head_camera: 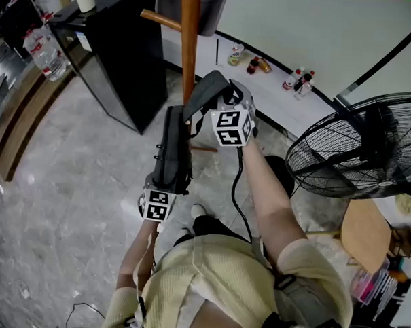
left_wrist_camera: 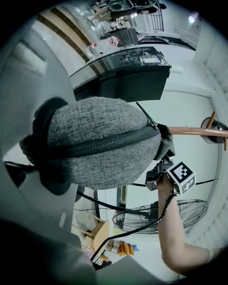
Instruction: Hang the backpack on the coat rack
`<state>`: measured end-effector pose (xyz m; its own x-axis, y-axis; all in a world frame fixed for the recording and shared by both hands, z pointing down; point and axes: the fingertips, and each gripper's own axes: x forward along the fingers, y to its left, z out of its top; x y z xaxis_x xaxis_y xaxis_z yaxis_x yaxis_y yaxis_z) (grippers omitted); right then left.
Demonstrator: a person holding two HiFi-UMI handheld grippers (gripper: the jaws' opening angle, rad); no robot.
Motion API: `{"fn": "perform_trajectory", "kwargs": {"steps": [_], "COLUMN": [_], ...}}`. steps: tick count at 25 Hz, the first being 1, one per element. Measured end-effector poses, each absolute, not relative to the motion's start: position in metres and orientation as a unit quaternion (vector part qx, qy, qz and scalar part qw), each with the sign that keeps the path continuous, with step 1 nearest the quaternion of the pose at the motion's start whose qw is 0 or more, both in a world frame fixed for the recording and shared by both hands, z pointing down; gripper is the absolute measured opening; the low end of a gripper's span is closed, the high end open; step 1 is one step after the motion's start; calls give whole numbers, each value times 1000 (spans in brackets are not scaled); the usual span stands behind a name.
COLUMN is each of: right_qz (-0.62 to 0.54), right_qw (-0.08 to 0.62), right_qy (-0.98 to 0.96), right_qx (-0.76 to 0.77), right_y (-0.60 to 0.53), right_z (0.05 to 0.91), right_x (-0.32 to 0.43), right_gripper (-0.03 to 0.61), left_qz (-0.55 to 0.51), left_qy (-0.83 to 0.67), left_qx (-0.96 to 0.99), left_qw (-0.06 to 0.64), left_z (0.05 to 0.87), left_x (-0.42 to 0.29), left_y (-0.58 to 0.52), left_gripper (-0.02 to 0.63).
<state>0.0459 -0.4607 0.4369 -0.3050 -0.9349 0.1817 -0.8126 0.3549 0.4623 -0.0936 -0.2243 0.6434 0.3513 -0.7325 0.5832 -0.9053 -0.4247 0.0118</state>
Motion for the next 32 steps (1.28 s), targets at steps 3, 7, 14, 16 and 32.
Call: {"fn": "perform_trajectory", "kwargs": {"steps": [3,7,14,16,32], "right_qz": [-134,-131,-128,-127,-125], "right_qw": [213,212,209,209,210], "right_qy": [-793,-790,-785,-784,-777], "right_qx": [555,560,569,570,580], "right_y": [-459,-459,-456,-455,-447], "right_z": [440,439,438,438,437], "right_x": [49,50,54,55,60], "right_gripper": [109,115,124,127,135], "left_qz": [260,261,273,276,277], "left_qy": [-506,-507,-511,-512,-520], "left_qx": [803,802,795,793,789], "left_qw": [175,177,179,183,174], "left_z": [650,651,652,653,657], "left_x": [-95,-97,-103,-105,-111], "left_y": [-222,-222,-221,-220,-221], "left_gripper": [133,141,158,163,196]}}
